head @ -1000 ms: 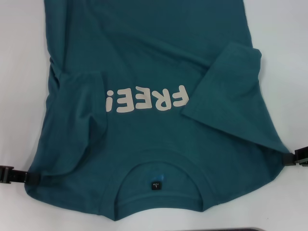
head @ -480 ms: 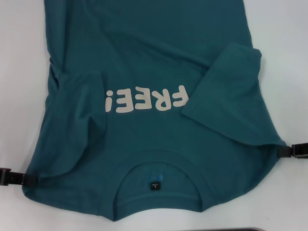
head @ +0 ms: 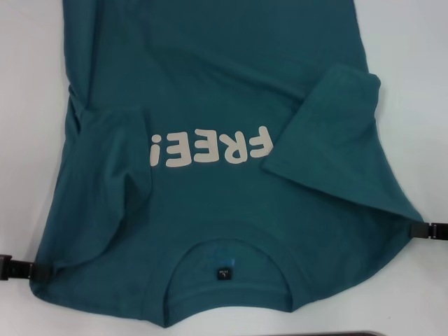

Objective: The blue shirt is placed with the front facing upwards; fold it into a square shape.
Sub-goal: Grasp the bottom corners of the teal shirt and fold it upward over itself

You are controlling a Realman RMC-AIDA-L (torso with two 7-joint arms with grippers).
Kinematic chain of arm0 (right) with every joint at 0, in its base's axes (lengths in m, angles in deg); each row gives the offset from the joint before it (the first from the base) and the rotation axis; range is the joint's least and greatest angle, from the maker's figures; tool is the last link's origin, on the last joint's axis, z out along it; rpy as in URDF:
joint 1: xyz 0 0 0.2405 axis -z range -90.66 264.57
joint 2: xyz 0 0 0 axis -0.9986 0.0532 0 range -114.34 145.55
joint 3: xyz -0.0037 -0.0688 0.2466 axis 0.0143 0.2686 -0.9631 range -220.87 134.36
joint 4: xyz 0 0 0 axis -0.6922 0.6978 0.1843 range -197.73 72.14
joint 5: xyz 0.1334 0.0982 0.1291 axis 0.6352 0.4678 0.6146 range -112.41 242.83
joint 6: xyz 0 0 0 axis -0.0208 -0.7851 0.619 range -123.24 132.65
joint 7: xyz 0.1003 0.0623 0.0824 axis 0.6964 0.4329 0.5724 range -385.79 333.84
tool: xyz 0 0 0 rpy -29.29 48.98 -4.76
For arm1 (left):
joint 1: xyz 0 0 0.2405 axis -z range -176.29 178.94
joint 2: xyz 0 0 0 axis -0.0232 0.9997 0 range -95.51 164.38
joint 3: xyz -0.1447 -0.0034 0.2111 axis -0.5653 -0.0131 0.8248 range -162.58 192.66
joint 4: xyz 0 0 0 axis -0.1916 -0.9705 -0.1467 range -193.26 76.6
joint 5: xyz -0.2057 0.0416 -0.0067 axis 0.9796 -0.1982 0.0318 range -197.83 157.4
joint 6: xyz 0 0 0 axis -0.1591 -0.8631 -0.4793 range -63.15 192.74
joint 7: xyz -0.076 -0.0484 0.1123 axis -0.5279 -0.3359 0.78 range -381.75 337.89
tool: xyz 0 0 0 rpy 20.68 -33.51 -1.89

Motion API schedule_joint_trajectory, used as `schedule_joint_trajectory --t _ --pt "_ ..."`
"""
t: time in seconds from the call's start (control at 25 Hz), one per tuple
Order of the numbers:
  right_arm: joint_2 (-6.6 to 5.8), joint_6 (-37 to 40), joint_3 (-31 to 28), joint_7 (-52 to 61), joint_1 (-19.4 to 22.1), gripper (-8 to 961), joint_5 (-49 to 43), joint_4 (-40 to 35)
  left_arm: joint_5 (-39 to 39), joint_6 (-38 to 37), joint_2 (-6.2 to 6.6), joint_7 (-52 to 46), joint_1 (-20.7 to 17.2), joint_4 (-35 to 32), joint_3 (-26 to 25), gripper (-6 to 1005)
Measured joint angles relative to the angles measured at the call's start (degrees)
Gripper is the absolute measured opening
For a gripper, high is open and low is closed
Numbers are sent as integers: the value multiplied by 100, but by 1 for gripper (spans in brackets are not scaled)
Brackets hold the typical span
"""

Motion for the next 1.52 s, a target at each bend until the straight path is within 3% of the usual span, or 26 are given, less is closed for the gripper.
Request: schedule_joint_trajectory --t 0.76,1.2,1.52 --pt "-27 -200 -5 -273 483 36 370 51 3 -260 -28 108 -381 50 -1 58" --pt "-45 -218 -6 -290 554 37 425 49 24 -300 -22 164 -390 51 0 58" --pt "-53 -260 -5 -292 435 37 543 49 245 -415 -4 180 -176 51 -53 57"
